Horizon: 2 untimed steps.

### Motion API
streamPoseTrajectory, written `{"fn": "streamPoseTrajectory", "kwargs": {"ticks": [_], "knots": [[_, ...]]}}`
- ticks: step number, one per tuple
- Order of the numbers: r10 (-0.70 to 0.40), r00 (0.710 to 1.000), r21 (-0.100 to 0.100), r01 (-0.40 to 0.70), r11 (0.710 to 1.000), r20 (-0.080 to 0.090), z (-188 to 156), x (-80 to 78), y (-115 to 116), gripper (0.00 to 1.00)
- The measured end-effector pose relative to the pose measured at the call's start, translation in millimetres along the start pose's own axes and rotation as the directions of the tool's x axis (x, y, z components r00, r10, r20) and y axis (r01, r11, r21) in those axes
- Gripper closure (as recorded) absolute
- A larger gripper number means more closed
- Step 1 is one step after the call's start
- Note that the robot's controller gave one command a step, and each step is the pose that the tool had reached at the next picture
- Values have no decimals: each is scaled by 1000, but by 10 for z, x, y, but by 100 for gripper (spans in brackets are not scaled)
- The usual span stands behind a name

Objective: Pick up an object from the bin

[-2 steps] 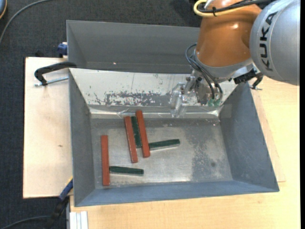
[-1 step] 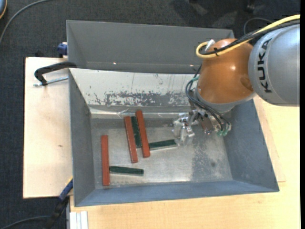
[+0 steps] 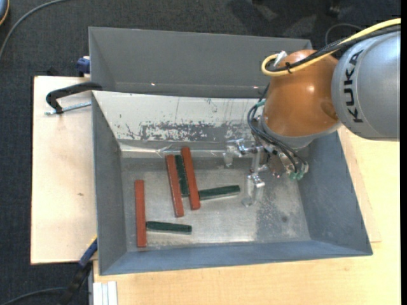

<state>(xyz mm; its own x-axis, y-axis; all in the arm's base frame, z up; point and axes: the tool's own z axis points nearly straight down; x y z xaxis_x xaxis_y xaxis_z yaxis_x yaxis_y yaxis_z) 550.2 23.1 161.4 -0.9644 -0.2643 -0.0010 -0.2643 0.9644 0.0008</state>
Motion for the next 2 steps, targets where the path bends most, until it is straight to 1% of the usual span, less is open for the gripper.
{"fn": "streamPoseTrajectory", "kwargs": {"ticks": [1,2], "knots": [[-43,999,-1,43,999,-6,950,-195,-209,0],[-43,999,0,43,999,1,904,-211,-209,100]]}}
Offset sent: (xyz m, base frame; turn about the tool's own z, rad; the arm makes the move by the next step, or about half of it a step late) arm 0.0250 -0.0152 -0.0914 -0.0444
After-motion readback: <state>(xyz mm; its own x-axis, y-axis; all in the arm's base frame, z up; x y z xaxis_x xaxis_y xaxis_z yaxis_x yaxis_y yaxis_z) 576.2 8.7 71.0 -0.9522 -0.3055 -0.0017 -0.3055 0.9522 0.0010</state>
